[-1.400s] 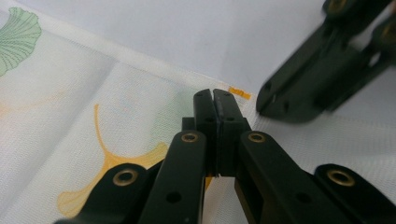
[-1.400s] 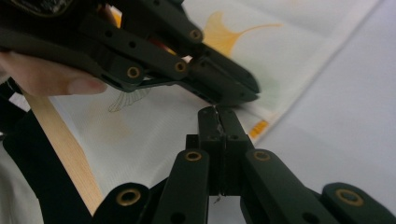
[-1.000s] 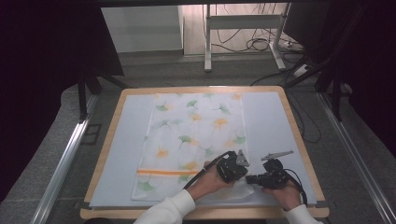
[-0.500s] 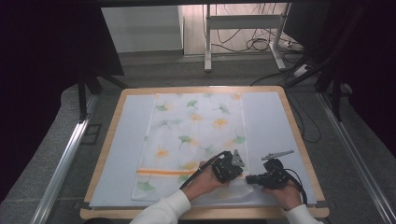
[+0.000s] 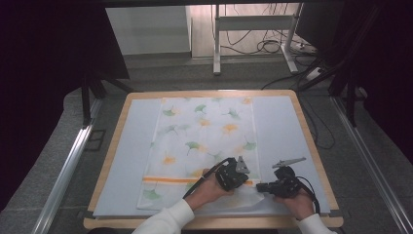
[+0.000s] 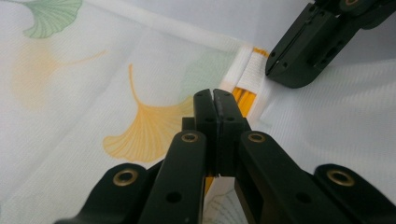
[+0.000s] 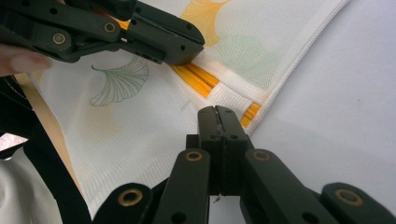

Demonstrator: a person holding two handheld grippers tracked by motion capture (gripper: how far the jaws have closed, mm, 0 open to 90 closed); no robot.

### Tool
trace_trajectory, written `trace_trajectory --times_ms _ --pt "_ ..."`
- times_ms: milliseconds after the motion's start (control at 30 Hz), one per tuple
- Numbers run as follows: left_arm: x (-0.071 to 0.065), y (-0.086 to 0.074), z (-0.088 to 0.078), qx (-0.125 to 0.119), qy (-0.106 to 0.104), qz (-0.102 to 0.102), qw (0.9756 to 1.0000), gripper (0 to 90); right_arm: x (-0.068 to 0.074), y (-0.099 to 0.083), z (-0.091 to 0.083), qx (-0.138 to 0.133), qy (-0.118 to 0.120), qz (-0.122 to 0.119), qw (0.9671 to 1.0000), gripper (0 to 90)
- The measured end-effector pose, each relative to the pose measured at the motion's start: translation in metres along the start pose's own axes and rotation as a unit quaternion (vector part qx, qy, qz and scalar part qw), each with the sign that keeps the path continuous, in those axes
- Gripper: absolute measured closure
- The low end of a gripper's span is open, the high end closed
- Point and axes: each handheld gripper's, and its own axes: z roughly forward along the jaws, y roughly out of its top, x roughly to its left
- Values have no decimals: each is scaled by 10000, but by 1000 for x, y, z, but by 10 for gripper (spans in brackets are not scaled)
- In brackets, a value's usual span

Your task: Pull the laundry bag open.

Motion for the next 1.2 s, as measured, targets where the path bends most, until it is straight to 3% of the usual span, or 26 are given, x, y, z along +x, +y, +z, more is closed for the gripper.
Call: trace_trajectory --times_ms 267,500,1200 --pt "5 -7 -5 27 31 -96 9999 900 -1 0 0 -13 25 -8 10000 899" --pt "8 -14 -12 61 131 -39 9999 900 -1 0 0 -14 39 -1 10000 899" --pt "22 -37 -28 -7 97 -329 9994 900 -1 0 0 -11 50 -44 10000 899"
